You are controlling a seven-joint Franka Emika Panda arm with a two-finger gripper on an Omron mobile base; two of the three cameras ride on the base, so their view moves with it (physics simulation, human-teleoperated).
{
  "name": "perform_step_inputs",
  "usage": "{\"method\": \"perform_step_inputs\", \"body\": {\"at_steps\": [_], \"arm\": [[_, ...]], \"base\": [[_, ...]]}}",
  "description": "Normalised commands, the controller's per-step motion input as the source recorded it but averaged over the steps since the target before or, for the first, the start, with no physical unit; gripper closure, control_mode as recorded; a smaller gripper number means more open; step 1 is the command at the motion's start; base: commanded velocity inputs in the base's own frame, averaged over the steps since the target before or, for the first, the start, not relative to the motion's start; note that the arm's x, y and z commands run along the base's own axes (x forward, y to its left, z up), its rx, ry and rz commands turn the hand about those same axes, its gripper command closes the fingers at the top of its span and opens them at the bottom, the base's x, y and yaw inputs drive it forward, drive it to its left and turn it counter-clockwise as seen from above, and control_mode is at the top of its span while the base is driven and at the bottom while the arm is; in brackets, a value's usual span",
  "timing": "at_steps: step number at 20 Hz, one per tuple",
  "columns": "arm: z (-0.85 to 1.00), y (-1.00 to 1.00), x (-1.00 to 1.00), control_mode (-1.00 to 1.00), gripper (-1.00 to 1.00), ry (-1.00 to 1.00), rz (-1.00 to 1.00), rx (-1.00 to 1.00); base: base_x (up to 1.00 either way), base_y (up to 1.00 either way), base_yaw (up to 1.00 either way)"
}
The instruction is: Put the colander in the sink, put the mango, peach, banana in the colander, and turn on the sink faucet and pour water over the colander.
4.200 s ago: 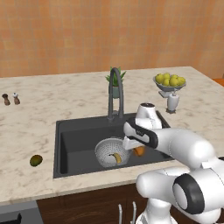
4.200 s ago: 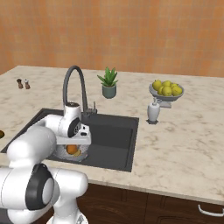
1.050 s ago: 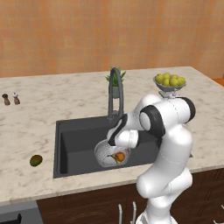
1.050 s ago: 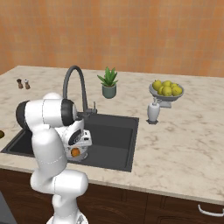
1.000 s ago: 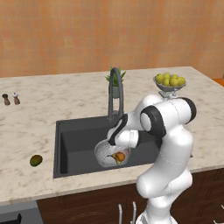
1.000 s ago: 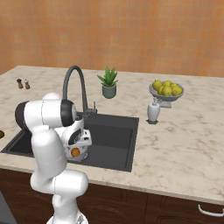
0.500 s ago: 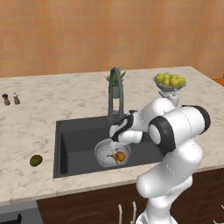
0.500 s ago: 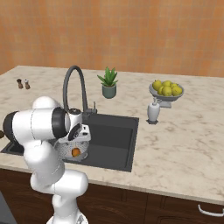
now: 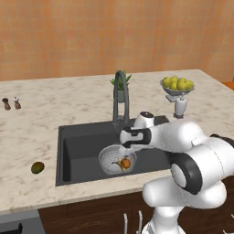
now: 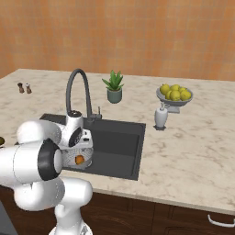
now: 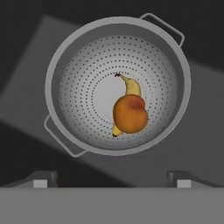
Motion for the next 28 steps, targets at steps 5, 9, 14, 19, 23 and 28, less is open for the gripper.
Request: {"method": "perform_step_inputs", "body": {"at_steps": [5, 9, 14, 19, 23, 28], "arm": [[0.38, -0.07, -0.71, -1.0, -1.0, 0.0, -0.05, 0.0], [0.64, 0.0, -0.58, -1.0, -1.0, 0.0, -0.07, 0.0], [0.81, 0.04, -0.48, -1.0, -1.0, 0.0, -0.06, 0.0], [0.66, 0.45, -0.5, -1.0, -1.0, -0.01, -0.02, 0.0], [0.51, 0.79, -0.51, -1.0, -1.0, 0.0, 0.0, 0.0], [0.39, 0.94, -0.44, -1.0, -1.0, 0.0, 0.0, 0.0]], "base": [[0.0, 0.0, 0.0], [0.0, 0.0, 0.0], [0.0, 0.0, 0.0], [0.0, 0.0, 0.0], [0.0, 0.0, 0.0], [0.0, 0.0, 0.0]]}}
